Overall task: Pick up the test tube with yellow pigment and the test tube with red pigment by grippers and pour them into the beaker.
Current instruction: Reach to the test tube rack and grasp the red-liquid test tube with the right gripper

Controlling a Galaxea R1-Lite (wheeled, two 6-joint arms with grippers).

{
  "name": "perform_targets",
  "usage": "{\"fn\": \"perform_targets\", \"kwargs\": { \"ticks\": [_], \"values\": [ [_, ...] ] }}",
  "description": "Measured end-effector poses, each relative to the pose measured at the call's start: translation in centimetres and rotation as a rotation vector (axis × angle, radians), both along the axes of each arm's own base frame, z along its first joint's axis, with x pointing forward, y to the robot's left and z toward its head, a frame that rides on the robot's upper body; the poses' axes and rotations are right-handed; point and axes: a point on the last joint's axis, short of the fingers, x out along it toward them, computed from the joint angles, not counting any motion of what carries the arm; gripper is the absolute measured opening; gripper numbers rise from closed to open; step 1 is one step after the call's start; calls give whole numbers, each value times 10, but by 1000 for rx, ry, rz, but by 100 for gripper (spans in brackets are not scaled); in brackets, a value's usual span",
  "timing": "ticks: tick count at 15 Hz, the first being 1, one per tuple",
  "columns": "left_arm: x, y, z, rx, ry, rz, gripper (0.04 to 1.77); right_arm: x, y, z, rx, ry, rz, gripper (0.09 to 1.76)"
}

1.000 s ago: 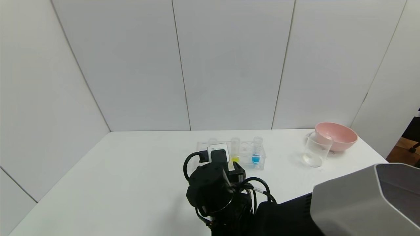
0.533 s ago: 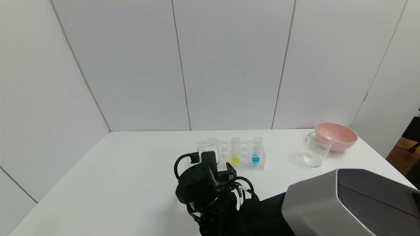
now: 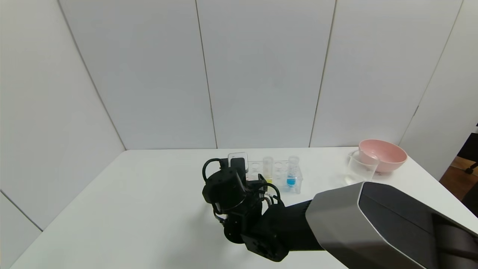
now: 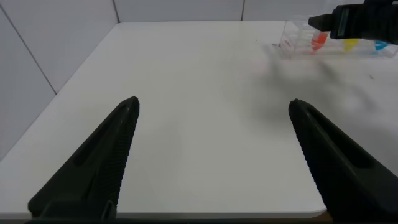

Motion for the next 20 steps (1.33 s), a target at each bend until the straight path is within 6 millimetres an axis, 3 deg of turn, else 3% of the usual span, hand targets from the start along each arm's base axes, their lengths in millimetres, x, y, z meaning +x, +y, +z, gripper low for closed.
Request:
{"fn": "perform_targets", "kwargs": {
  "ticks": [13, 20],
  "values": [
    [0, 0, 0, 0, 0, 0, 172, 43, 4, -4, -3, -44, -42, 171],
    [0, 0, 0, 0, 0, 0, 172, 45, 4, -8, -4, -42, -42, 171]
  ]
}}
